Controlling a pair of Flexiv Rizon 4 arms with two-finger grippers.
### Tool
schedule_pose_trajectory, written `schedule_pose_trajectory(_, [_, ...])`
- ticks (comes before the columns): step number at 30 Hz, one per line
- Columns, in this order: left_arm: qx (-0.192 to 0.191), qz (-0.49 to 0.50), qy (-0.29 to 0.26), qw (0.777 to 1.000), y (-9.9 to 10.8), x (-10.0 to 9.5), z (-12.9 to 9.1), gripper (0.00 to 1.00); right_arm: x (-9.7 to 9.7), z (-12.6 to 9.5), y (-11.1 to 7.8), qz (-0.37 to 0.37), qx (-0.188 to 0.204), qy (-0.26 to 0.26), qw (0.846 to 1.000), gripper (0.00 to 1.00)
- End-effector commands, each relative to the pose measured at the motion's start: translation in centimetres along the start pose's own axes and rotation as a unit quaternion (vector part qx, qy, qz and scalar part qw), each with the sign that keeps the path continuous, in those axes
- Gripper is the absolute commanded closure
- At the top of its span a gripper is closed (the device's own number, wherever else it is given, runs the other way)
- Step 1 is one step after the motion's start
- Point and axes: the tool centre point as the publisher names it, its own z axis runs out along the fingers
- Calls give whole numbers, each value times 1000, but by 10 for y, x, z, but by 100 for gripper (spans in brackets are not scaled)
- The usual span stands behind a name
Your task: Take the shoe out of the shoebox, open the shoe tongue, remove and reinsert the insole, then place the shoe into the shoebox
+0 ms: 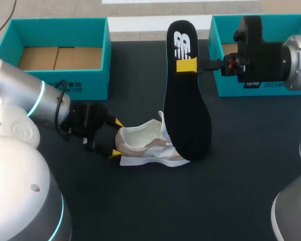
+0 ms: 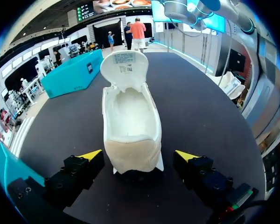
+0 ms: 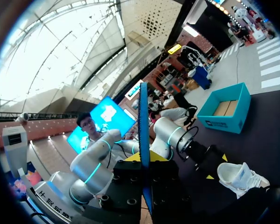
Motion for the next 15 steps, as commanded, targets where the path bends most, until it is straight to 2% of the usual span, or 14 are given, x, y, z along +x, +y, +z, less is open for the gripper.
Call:
schedule_pose_trajectory(1, [-109, -8, 6, 994, -10, -8, -9, 0, -1, 2, 0, 0, 0, 0, 1000, 100])
schedule_pose_trajectory(2, [-131, 6, -23, 991, -11, -9, -11, 0, -1, 2, 0, 0, 0, 0, 1000, 100])
schedule_pose_trajectory(3, [-109, 11, -29, 994, -12, -9, -13, 0, -1, 2, 0, 0, 0, 0, 1000, 100])
schedule_pose_trajectory(11, [-109, 11, -29, 994, -12, -9, -13, 0, -1, 2, 0, 0, 0, 0, 1000, 100])
schedule_pose_trajectory(15, [-150, 12, -28, 988, -25, -14, -20, 0, -1, 2, 0, 0, 0, 0, 1000, 100])
